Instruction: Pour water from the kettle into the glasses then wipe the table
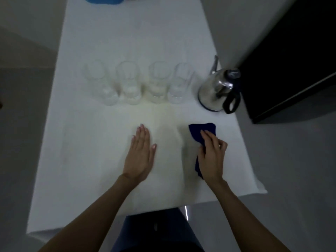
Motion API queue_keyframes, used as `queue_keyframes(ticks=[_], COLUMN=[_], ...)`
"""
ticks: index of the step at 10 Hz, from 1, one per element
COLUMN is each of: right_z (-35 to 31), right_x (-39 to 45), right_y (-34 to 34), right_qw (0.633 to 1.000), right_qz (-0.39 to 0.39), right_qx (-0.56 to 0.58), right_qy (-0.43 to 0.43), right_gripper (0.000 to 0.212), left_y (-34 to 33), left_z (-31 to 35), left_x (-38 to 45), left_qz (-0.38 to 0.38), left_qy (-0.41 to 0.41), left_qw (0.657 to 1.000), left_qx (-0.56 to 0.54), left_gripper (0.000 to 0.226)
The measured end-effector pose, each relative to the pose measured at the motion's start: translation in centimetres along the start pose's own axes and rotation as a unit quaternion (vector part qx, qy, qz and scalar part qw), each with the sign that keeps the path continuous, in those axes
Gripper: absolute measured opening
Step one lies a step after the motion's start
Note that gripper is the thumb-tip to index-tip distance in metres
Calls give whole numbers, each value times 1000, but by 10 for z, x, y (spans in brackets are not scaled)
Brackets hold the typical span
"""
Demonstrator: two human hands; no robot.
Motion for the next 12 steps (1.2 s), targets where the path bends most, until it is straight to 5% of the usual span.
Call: queue_keyframes(ticks=[1,2,4,5,8,12], right_z=[40,68,93,107,122,90], right_x=[30,43,33,31,28,42], right_y=[9,4,17,14,8,24], right_qw=[997,993,992,990,983,985], right_qz=[-5,-62,-19,-65,-109,-143], right_qx=[-24,-16,21,22,-142,-87], right_qy=[-77,-99,-125,-124,37,45], right_gripper=[44,42,48,48,52,54], left_y=[-22,-44,-86,-98,-110,-81], left_z=[60,101,153,173,167,158], left_x=[25,42,61,65,58,58], left_qz=[-34,-69,-126,-130,-126,-166], left_qy=[-57,-82,-101,-124,-168,-89], left_qw=[998,994,987,982,962,971], left_qx=[-9,2,22,58,176,146], left_gripper=[79,78,64,75,61,77])
Point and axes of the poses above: each hand's wrist, its own x-axis towards the middle knuckle, its own y-axis out of the back of the hand, z = x × y, the point moved 6 cm from there along x, towards the middle knuckle, and after that the axes turned 5 degrees about x, right-handed, at the moved point
